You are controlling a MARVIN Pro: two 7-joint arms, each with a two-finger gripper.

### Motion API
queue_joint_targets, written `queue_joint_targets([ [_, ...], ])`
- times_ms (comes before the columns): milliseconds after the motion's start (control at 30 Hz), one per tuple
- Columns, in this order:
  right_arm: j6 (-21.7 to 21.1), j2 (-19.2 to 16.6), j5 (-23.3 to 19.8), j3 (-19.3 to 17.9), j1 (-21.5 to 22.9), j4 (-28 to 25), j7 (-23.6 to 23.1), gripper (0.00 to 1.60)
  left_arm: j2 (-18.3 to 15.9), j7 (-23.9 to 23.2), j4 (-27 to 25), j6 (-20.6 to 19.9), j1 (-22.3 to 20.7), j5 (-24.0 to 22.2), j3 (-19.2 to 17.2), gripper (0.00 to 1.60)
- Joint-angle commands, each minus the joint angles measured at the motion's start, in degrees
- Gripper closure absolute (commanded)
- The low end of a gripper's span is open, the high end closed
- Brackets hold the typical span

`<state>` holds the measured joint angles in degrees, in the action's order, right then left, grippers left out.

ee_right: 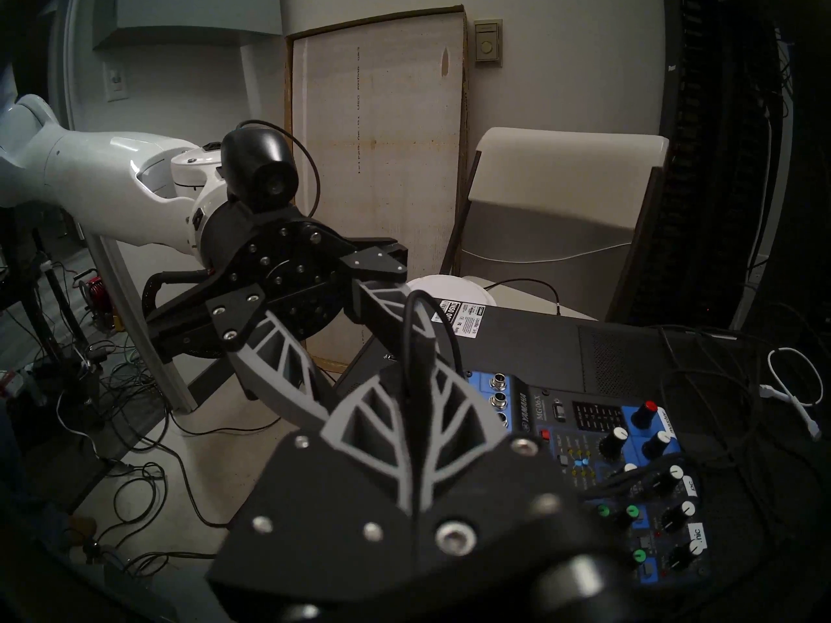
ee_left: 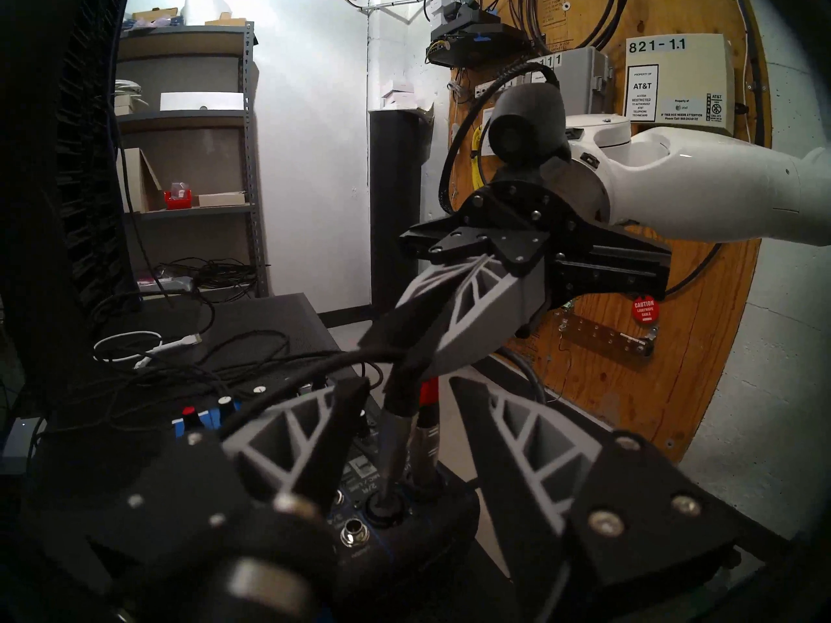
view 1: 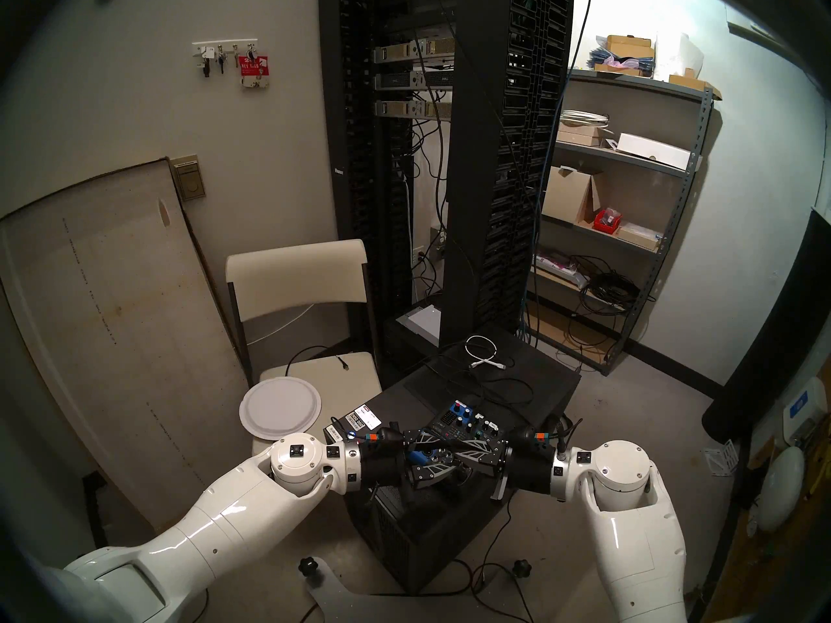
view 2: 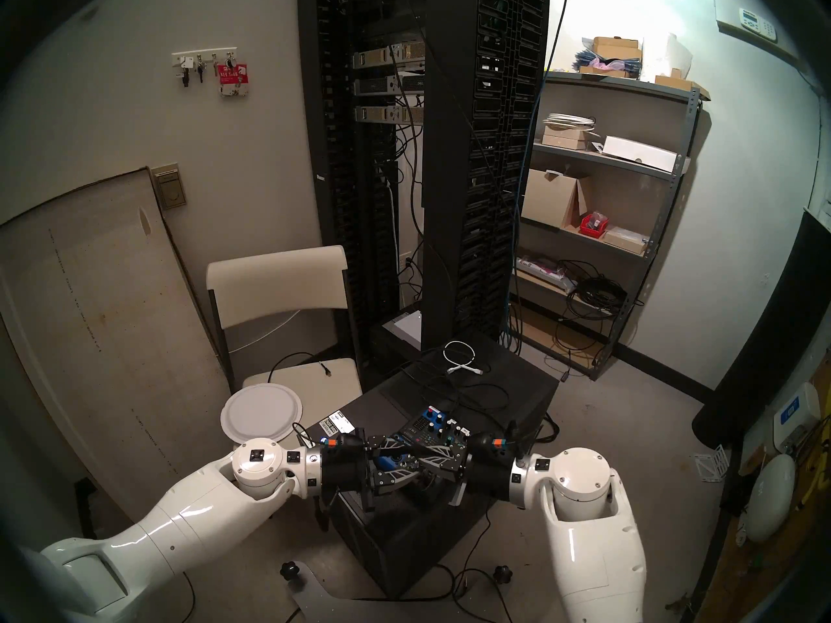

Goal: Insert aux cable

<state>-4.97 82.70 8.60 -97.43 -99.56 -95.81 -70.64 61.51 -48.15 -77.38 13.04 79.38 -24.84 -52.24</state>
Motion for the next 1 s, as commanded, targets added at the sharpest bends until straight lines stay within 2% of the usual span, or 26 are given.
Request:
queue_joint_targets([
  [0, -0.9, -1.1, 1.8, 0.7, -2.2, 2.4, -0.1, 1.6, -0.9, 0.4, -2.5, -0.3, 0.4, -0.7, -0.9, 0.6],
  [733, -1.2, -1.9, 1.1, 1.6, -2.1, 2.4, 0.7, 1.6, -2.2, 1.0, -5.6, -0.2, 2.2, -4.6, -2.9, 0.58],
  [867, -1.3, -2.0, 1.0, 1.7, -2.2, 2.3, 0.8, 1.6, -2.1, 0.9, -5.6, -0.4, 2.3, -5.3, -3.1, 0.63],
  [900, -1.3, -2.1, 1.0, 1.8, -2.2, 2.2, 0.8, 1.6, -2.0, 0.9, -5.6, -0.5, 2.4, -5.5, -3.2, 0.76],
  [967, -1.3, -2.1, 0.9, 1.8, -2.2, 2.2, 0.8, 1.6, -2.0, 0.8, -5.6, -0.5, 2.4, -5.6, -3.2, 0.78],
])
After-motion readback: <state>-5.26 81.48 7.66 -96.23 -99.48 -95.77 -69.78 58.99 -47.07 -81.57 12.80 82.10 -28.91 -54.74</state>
